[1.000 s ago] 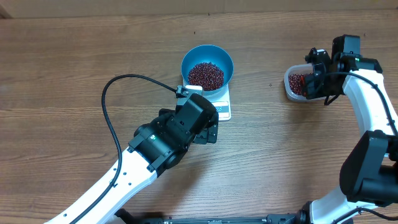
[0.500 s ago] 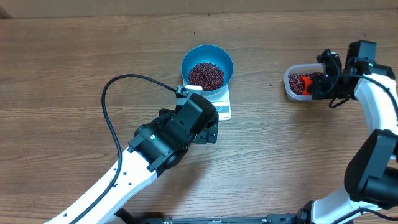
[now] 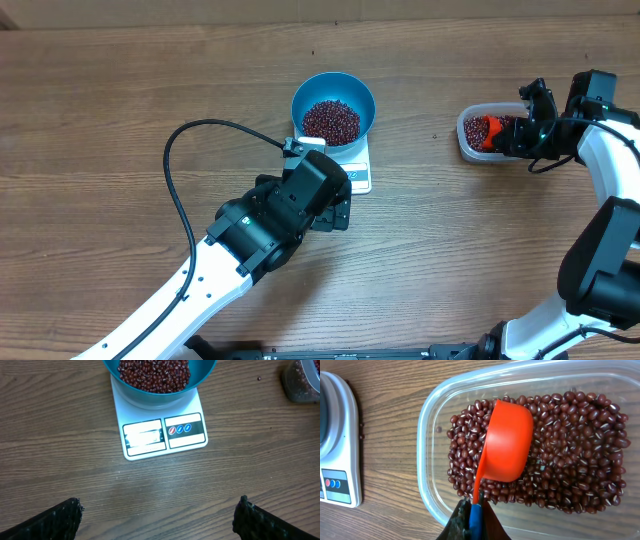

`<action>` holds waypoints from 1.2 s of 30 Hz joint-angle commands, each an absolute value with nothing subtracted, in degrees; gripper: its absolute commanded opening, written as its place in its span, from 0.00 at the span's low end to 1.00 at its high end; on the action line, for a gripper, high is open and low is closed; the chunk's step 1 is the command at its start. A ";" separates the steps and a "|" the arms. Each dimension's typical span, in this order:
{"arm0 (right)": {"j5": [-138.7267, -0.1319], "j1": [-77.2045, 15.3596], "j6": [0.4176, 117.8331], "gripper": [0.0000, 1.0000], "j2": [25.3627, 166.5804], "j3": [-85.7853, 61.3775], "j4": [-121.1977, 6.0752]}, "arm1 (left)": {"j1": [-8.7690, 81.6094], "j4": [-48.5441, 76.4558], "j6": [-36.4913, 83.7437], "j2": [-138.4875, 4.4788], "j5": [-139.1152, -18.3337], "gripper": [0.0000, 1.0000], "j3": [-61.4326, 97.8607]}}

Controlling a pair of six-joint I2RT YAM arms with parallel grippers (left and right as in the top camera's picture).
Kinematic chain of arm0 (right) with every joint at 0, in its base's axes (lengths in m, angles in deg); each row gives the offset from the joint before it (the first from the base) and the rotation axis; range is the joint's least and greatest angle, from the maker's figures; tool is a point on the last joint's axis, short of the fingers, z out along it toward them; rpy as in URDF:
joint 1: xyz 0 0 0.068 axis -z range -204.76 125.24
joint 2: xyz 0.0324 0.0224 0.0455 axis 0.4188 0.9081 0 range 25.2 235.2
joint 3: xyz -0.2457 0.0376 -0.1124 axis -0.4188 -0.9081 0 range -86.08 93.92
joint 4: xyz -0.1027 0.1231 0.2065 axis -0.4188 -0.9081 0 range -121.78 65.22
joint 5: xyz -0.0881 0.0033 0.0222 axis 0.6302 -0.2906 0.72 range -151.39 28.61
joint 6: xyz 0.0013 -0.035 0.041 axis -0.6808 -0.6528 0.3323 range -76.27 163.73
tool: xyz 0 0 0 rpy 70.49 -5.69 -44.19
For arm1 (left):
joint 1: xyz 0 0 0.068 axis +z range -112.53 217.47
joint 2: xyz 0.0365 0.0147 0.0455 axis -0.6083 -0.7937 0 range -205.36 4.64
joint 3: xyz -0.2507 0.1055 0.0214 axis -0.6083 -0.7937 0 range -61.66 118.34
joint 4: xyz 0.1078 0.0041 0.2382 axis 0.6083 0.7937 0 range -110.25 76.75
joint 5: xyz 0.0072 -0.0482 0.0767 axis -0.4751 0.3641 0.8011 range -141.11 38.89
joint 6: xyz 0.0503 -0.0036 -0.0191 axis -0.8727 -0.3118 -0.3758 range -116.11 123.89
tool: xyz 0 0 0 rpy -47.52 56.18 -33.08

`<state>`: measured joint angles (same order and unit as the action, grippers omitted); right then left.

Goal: Scoop item into bowl and weigh 150g on scale
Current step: 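Lower the red cup into the tub and scoop beans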

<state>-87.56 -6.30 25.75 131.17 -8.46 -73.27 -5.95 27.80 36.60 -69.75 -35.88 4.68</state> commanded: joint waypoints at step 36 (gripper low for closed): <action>-109.53 3.93 23.72 0.04 138.28 -9.00 -73.05 | -6.06 27.74 37.32 -69.97 -35.29 1.00 4.86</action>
<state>-105.72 2.84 24.35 137.38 -8.63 -73.42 -5.95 27.80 36.60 -69.75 -35.88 4.68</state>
